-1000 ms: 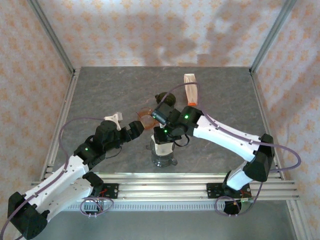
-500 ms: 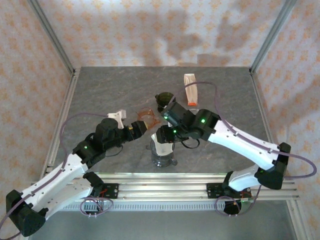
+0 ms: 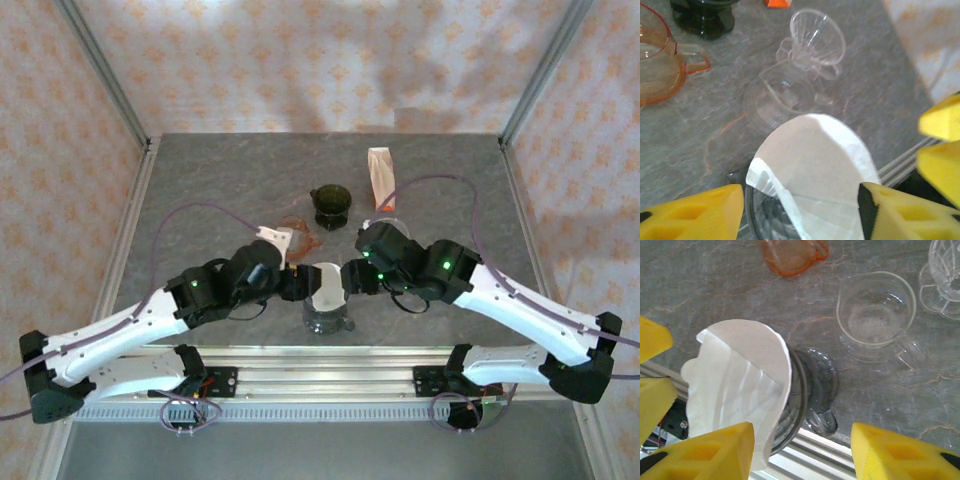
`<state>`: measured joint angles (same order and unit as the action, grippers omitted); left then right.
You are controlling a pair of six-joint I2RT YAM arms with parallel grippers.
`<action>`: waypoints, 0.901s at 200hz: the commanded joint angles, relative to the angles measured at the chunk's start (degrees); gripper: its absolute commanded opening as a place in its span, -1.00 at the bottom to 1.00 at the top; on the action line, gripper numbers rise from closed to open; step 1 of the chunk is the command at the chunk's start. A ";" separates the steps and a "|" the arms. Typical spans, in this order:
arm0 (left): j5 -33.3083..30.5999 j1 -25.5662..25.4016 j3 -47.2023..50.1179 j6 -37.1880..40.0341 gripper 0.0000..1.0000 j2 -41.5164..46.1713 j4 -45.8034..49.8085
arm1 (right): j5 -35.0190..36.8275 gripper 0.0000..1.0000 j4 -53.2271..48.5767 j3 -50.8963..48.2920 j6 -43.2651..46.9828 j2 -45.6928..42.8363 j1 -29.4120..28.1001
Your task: Place the coffee filter in the dripper
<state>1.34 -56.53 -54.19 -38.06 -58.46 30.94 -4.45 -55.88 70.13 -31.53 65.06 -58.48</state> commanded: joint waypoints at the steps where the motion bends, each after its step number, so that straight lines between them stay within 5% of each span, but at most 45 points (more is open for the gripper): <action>1: -5.80 -1.10 -2.13 2.32 0.11 -1.11 5.94 | 3.43 0.08 -0.03 -1.10 -0.74 -0.90 -0.32; 117: -6.08 -1.30 0.31 1.02 -0.23 -0.22 6.41 | 2.39 0.08 1.37 1.43 2.52 5.97 -0.32; 180: -5.40 -1.37 1.19 0.89 -0.29 0.05 5.41 | 1.57 -0.17 1.39 2.20 3.85 8.02 -0.30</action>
<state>-3.09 -57.39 -53.71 -37.06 -59.35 36.23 -3.60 -54.37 70.39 -28.49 72.86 -58.48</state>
